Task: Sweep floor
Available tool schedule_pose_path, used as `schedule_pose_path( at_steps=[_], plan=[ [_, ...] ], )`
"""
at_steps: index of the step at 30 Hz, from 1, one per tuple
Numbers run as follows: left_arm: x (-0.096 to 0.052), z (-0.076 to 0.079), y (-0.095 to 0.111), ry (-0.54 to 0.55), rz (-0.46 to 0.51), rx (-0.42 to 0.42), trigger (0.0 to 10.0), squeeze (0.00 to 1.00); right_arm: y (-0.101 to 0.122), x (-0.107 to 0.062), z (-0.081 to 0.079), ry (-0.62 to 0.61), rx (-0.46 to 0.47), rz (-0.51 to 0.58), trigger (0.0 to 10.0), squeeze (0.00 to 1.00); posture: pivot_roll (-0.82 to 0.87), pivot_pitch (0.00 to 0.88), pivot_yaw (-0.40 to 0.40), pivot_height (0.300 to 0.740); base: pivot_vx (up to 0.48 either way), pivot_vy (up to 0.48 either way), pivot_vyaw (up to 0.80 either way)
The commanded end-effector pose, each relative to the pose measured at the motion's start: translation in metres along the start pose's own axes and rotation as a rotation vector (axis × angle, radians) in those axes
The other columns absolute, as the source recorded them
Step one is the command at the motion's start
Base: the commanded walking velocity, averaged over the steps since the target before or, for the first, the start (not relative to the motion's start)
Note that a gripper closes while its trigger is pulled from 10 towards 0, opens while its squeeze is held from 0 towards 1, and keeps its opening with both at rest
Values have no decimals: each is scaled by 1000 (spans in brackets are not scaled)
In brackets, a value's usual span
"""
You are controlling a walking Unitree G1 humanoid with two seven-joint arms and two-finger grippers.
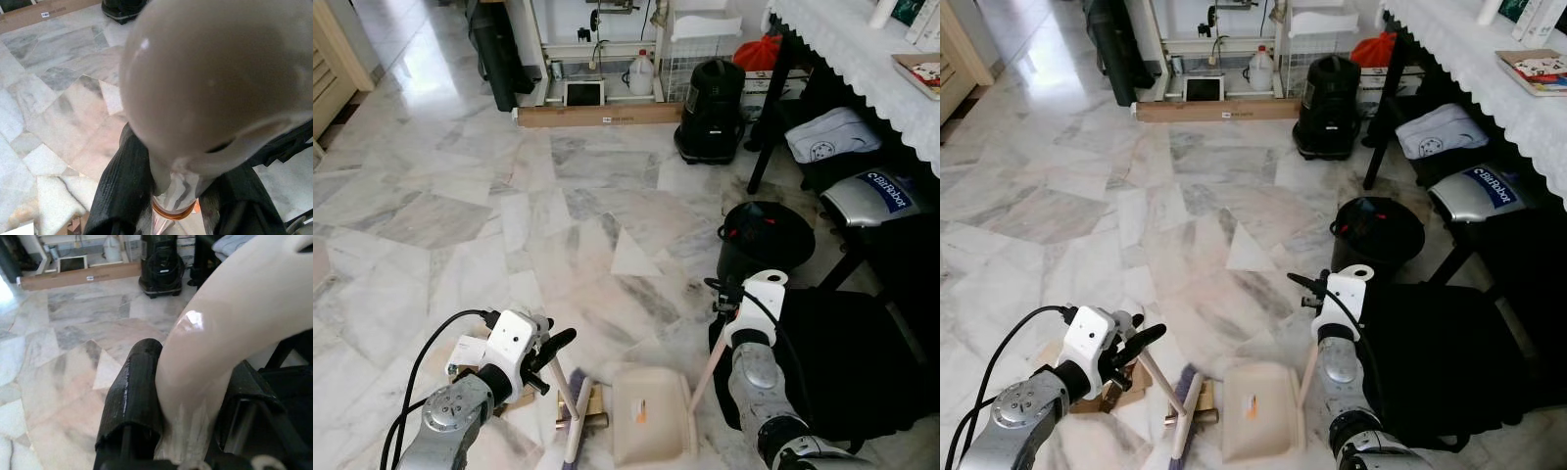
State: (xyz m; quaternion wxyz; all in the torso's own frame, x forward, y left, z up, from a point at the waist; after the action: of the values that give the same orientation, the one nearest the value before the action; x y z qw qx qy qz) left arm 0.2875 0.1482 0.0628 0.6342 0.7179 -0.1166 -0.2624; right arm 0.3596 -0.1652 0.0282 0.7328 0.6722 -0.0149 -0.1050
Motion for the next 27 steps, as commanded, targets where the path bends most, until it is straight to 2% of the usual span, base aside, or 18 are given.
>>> schedule_pose_path(
  at_steps=[1,8,11,12,14,15,17,21,27],
  plan=[
    [-4,3,-13,-10,-55,-24,10000,0,-8,-2,-3,2,9,-41,10000,0,84,128,6,740,0,0,0],
    [-5,-1,-14,20,-57,-34,10000,0,-11,-4,-3,12,0,-55,10000,0,85,129,3,740,0,0,0],
    [-7,-16,-5,127,-1,-39,10000,0,-13,-4,-3,13,0,-59,10000,0,85,130,4,740,0,0,0],
    [-9,-28,5,197,50,-44,10000,0,-13,-5,-3,14,-1,-61,10000,0,88,131,4,740,0,0,0],
    [-13,-40,19,258,110,-39,10000,0,-14,-5,-4,16,-3,-65,10000,0,90,131,4,740,0,0,0],
    [-13,-40,19,258,110,-39,10000,0,-14,-5,-4,16,-3,-65,10000,0,90,131,4,740,0,0,0],
    [-18,-48,37,313,178,-15,10000,0,-15,-5,-5,19,-4,-70,10000,0,95,127,4,740,0,0,0],
    [-22,-48,48,317,209,8,10000,0,-16,-6,-6,23,-3,-75,10000,0,96,122,4,740,0,0,0],
    [-17,-36,55,236,214,-7,10000,0,-15,-5,-8,31,-1,-80,10000,0,100,113,4,740,0,0,0]
  ],
)
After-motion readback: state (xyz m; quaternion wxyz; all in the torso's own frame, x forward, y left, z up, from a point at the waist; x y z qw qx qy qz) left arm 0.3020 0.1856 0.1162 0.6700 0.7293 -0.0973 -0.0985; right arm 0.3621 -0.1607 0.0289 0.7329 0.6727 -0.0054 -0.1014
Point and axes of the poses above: a point about 5 cm out from each wrist's last joint towards the gripper, its own x axis pointing out of the wrist towards the gripper, its own y axis along the axis of the wrist's last joint, z = x × y, the point moved 5 cm from there along x, pointing out of the wrist towards the gripper, and after that the axes turned 4 degrees about -x, right-handed, at the moved point
